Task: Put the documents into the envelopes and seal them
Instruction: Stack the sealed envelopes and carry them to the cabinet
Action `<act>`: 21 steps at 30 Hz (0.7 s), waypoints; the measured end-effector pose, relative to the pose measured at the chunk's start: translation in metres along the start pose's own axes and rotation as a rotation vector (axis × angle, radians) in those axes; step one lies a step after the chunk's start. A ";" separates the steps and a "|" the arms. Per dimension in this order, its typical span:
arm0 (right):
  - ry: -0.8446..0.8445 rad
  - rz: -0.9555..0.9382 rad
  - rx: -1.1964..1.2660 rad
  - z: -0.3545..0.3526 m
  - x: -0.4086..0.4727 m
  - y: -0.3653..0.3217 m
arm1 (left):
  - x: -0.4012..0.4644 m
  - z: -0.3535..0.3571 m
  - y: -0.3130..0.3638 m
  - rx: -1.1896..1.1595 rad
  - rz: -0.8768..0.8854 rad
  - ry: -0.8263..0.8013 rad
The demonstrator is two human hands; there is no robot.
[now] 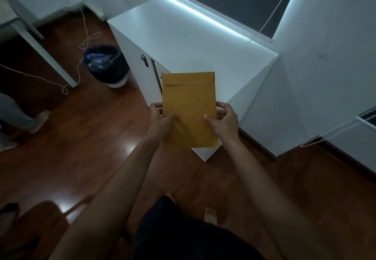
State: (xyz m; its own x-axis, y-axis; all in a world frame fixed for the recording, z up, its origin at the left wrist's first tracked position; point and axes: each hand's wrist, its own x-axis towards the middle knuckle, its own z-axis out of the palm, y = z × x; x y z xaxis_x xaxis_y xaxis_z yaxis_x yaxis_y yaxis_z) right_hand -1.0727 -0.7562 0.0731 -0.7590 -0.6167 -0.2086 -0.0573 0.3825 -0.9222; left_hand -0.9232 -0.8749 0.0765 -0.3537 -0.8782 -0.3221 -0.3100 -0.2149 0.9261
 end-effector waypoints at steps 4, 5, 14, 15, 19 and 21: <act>0.038 0.044 0.021 0.041 0.044 -0.022 | 0.059 -0.019 0.013 0.025 0.035 0.013; 0.054 0.050 0.013 0.055 0.057 -0.028 | 0.080 -0.025 0.016 0.036 0.039 0.015; 0.234 0.086 0.006 0.158 0.156 -0.091 | 0.242 -0.083 0.057 0.171 0.151 -0.100; 0.248 0.092 0.018 0.167 0.166 -0.097 | 0.260 -0.088 0.061 0.207 0.172 -0.112; 0.323 0.103 0.031 0.194 0.202 -0.117 | 0.324 -0.096 0.078 0.332 0.227 -0.167; 0.344 0.103 0.034 0.201 0.219 -0.125 | 0.349 -0.095 0.086 0.375 0.238 -0.182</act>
State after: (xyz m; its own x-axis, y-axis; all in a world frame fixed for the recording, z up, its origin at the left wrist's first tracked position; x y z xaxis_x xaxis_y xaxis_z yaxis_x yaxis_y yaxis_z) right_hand -1.1014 -1.0778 0.0766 -0.9339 -0.3061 -0.1849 0.0485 0.4039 -0.9135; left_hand -0.9889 -1.2406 0.0620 -0.5915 -0.7882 -0.1700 -0.4872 0.1814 0.8542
